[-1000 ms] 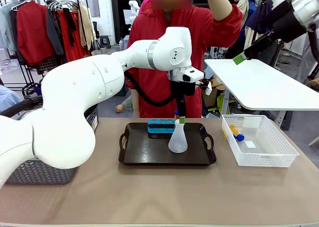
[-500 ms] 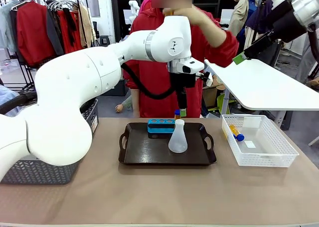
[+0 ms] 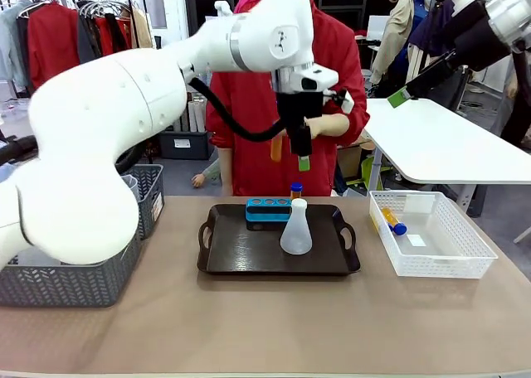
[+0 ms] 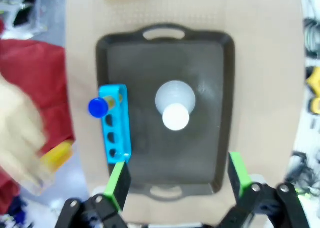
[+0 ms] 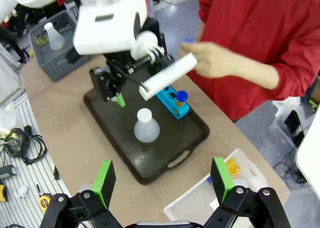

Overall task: Prepare the laboratory tools.
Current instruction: Pick up one Large Measuring Cup and place it on the Handle tray.

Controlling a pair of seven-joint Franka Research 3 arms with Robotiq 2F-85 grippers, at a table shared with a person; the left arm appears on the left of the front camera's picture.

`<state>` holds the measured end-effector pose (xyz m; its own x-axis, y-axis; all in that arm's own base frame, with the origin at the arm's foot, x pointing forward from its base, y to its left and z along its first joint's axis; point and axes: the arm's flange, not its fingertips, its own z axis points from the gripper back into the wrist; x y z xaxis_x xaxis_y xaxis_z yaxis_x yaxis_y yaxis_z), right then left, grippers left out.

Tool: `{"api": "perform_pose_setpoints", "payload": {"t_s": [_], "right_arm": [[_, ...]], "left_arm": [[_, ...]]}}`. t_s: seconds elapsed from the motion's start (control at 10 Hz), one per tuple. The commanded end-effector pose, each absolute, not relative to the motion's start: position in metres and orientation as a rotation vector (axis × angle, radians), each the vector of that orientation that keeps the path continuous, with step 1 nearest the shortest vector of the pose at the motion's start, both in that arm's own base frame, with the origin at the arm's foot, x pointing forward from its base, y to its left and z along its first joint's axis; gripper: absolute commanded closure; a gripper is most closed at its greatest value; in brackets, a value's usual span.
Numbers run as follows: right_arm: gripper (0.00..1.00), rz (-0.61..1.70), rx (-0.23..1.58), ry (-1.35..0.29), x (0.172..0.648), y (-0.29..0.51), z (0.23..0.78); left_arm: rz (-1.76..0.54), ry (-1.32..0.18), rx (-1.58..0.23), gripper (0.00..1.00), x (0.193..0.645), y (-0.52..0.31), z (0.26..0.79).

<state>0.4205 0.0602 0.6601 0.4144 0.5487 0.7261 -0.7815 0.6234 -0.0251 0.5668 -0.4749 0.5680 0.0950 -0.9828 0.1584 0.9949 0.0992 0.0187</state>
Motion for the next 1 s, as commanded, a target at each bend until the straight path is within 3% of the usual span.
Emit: {"api": "perform_pose_setpoints", "payload": {"t_s": [0.0,0.6,0.9], "right_arm": [[0.0,0.862,0.361,-0.775,0.421,0.059,0.66],[0.0,0.862,0.361,-0.775,0.421,0.059,0.66],[0.0,0.862,0.361,-0.775,0.421,0.059,0.66]], "left_arm": [[-1.384,-0.165,-0.065,0.0,0.534,-0.441,0.589],[-0.995,-0.121,0.061,0.0,0.477,-0.317,0.665],[-0.728,-0.157,0.048,0.0,0.476,-0.245,0.663]]}}
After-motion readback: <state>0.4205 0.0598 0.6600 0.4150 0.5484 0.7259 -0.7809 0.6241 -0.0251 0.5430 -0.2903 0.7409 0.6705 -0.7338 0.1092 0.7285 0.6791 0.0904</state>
